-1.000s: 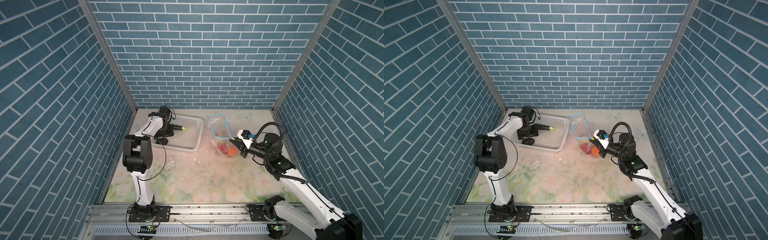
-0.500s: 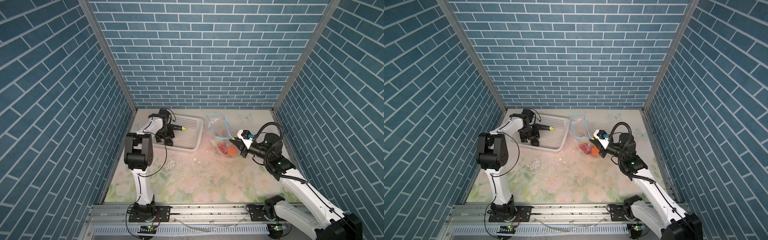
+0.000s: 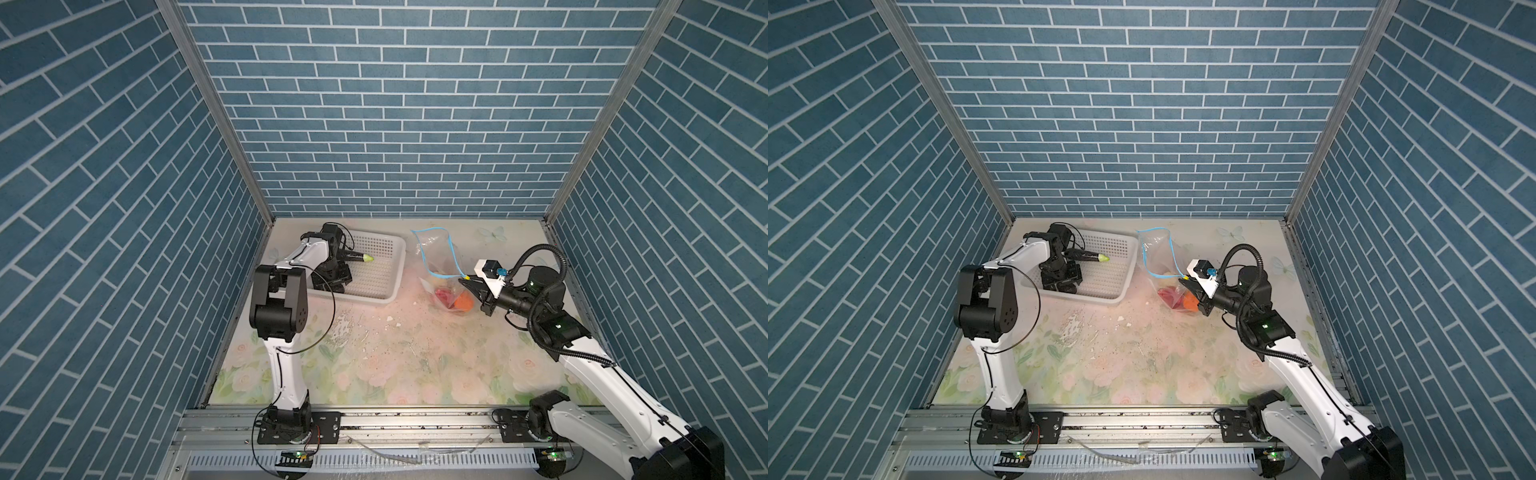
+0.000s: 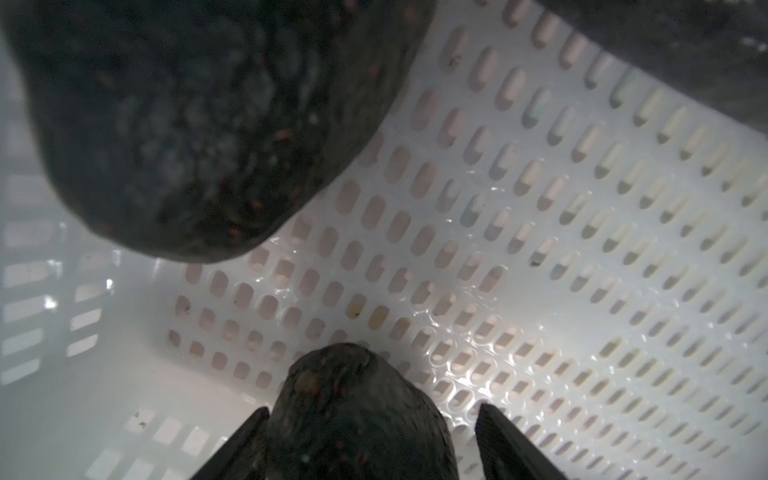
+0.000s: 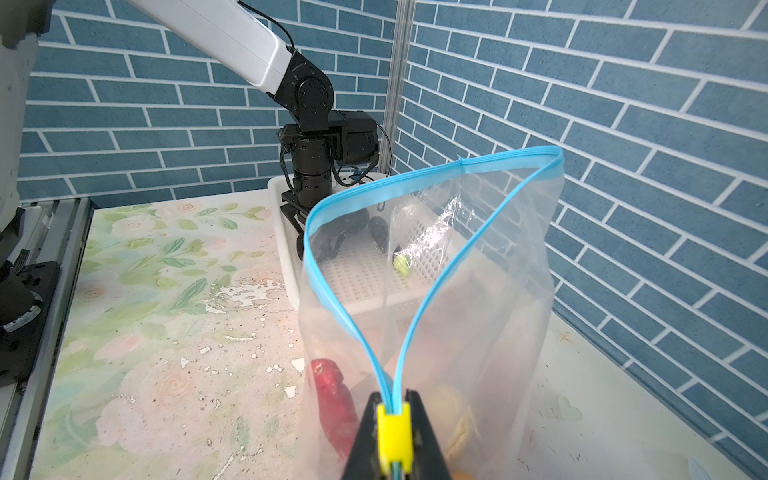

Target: Place the food in the zip-top bag and seal the zipper

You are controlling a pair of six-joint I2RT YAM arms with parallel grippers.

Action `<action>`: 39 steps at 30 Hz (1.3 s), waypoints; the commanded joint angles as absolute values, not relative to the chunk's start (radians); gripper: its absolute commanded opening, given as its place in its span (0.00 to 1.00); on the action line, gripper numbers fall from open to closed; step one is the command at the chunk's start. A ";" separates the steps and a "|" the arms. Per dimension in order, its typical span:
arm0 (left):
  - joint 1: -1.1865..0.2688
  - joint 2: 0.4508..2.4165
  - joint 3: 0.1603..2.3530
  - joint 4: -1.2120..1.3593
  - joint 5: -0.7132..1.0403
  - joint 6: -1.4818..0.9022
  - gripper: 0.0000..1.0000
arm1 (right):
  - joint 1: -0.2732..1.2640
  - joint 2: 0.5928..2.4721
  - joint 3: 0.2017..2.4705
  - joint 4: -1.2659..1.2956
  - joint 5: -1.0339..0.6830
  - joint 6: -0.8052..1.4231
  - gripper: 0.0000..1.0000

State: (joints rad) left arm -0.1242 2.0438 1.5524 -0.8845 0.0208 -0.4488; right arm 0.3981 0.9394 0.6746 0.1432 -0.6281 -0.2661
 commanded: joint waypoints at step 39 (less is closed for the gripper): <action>-0.155 1.967 1.536 -0.868 0.125 -0.441 0.53 | 0.394 0.960 0.703 0.157 -0.636 -0.217 0.00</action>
